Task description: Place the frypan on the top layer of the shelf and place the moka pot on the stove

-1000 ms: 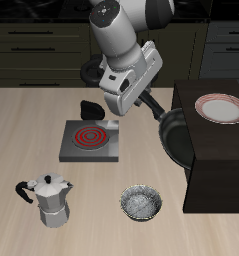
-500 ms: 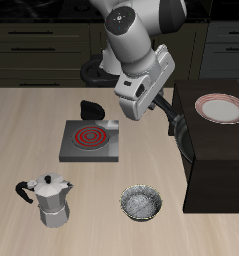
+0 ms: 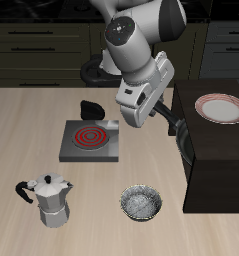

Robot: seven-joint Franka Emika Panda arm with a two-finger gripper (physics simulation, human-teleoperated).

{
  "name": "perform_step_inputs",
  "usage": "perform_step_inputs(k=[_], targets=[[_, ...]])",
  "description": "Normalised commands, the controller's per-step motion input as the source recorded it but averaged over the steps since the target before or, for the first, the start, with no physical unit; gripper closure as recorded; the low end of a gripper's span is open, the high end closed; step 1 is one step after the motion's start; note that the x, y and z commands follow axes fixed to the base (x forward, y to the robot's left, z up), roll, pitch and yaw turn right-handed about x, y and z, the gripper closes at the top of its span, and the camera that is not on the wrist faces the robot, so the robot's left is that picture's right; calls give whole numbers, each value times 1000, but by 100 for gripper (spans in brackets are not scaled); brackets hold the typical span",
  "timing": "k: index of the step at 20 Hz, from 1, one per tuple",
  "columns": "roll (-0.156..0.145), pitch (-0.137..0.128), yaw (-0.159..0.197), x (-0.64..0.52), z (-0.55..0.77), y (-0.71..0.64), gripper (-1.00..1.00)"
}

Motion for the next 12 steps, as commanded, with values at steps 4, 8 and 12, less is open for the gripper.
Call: perform_step_inputs(k=[4, 8, 12], targets=[[15, 10, 9, 25, -119, 181, 100], [44, 0, -14, -113, -67, 297, -100], [35, -9, -18, -89, 11, 142, -100]])
